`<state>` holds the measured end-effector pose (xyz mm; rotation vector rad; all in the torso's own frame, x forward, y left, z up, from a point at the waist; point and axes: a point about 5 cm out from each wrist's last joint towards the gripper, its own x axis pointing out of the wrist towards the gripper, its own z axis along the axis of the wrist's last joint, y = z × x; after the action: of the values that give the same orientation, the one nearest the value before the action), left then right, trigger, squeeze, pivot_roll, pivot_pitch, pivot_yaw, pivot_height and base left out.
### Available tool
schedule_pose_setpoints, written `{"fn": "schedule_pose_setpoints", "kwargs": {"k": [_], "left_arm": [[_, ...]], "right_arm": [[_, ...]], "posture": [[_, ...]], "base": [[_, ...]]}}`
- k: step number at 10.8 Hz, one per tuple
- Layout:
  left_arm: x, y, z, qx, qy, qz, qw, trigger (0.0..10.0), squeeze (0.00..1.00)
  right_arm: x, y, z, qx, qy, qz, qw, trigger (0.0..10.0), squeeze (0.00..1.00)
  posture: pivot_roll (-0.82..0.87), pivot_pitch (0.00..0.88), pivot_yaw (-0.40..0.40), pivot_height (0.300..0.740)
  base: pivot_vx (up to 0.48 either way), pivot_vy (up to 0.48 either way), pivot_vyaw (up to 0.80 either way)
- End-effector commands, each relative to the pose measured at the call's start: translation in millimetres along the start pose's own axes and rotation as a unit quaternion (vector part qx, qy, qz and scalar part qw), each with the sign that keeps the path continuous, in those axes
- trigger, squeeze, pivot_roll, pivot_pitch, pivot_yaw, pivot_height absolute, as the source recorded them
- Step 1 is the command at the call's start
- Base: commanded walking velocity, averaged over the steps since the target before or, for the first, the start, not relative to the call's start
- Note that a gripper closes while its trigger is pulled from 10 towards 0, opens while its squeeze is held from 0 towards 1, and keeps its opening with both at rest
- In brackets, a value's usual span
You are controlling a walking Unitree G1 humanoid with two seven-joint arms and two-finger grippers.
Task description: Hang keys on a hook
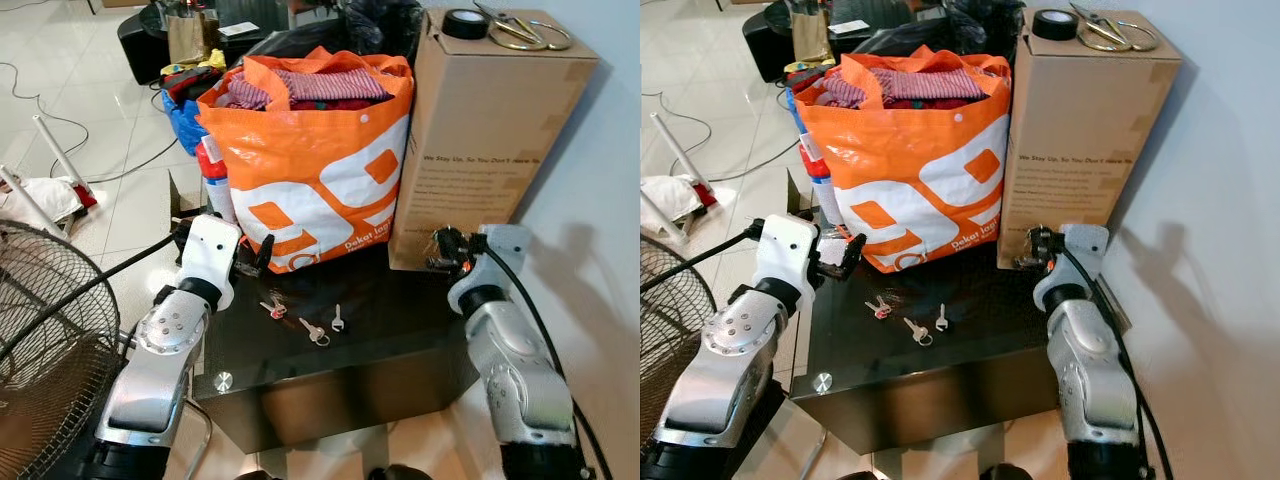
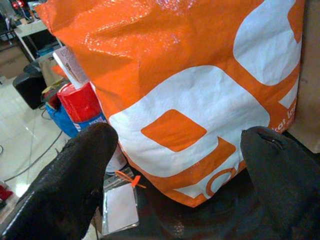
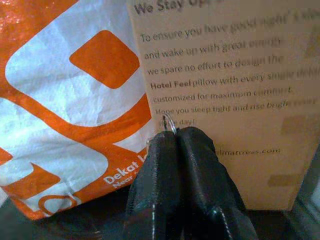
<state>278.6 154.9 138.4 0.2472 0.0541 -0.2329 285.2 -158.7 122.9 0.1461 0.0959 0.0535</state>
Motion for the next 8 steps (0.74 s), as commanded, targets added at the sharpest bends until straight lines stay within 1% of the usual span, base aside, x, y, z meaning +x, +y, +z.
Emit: {"fn": "schedule_pose_setpoints", "kwargs": {"k": [1, 2, 3, 5, 6, 8], "left_arm": [[1.7, 1.8, -0.5, 0.001, 0.000, 0.007, 1.000, 10.0, 0.00], [0.6, 2.1, -3.0, 0.003, 0.003, 0.008, 1.000, 10.0, 0.00], [-0.4, 3.1, -5.6, 0.004, 0.007, 0.008, 1.000, 10.0, 0.00], [-0.9, 1.3, -7.1, 0.004, 0.009, 0.005, 1.000, 10.0, 0.00], [-0.6, 1.6, -7.2, 0.004, 0.009, 0.005, 1.000, 10.0, 0.00], [0.6, 0.8, -7.4, 0.004, 0.010, 0.004, 1.000, 10.0, 0.00]], "right_arm": [[1.6, 2.8, 0.6, -0.015, 0.007, 0.003, 1.000, 10.0, 0.00], [1.5, 4.5, 1.5, -0.016, 0.006, 0.003, 1.000, 10.0, 0.00], [0.7, 7.5, 3.0, -0.037, 0.000, 0.007, 0.999, 10.0, 0.00], [-2.1, 7.5, 0.8, -0.005, 0.011, 0.015, 1.000, 10.0, 0.00], [-2.5, 10.3, 1.3, -0.005, 0.012, 0.026, 1.000, 10.0, 0.00], [-2.1, 9.6, 2.8, -0.017, 0.010, 0.018, 1.000, 10.0, 0.00]], "posture": [[-0.08, 0.000, 0.028, 0.740], [-0.08, 0.000, 0.031, 0.740], [-0.09, 0.000, 0.040, 0.740], [-0.09, 0.000, 0.039, 0.740], [-0.09, 0.000, 0.041, 0.740], [-0.09, 0.000, 0.037, 0.740]], "base": [[0.000, 0.000, 0.00], [0.000, 0.000, 0.00], [0.000, 0.000, 0.00], [0.000, 0.000, 0.00], [0.000, 0.000, 0.00], [0.000, 0.000, 0.00]]}}
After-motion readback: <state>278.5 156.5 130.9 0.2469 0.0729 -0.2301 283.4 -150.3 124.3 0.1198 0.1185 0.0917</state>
